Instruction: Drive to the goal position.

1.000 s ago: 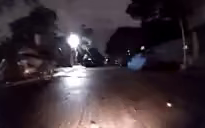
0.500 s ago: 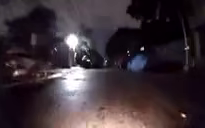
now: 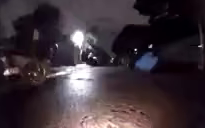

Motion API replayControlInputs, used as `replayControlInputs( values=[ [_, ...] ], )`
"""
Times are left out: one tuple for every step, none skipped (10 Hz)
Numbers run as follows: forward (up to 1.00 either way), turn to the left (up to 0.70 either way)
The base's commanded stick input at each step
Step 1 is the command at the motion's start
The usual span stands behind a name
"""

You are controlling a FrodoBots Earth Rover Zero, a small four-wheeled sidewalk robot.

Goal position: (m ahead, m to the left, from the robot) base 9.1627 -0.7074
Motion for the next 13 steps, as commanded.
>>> replayControlInputs(
  values=[
    [1.0, 0.27],
    [1.0, 0.27],
    [1.0, 0.01],
    [1.0, 0.0],
    [1.0, 0.0],
    [1.0, 0.0],
    [1.0, 0.0],
    [1.0, 0.0],
    [1.0, 0.0],
    [1.0, 0.0],
    [1.0, 0.0],
    [1.0, 0.0],
    [1.0, -0.2]
  ],
)
